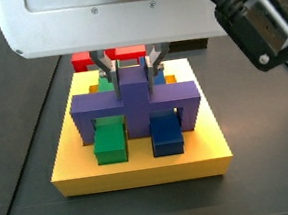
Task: Pick up the purple object. Move up. Move to above the board. Insert the purple object.
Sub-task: Insert the purple object.
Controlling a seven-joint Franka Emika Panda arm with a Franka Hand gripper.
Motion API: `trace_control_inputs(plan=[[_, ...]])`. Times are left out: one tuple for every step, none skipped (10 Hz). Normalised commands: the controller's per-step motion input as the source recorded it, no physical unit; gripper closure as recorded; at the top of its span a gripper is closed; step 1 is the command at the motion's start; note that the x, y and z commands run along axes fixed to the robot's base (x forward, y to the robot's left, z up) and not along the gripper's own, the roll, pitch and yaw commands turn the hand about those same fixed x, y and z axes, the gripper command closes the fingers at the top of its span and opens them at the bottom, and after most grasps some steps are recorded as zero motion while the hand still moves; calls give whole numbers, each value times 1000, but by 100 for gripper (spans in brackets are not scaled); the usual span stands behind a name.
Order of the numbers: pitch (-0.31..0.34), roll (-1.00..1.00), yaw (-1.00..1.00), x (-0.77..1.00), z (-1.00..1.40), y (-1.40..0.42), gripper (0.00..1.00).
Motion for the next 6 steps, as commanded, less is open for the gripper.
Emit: trace_control_inputs(plan=[[-50, -150, 0, 17, -409, 0, 100], [-53, -279, 54, 0, -477, 0, 100], [-33, -317, 166, 0, -477, 3, 100], [-147, -270, 89, -66, -529, 89, 100], [-210, -239, 77, -114, -514, 154, 100], [0, 0, 0, 0, 0, 0, 100]])
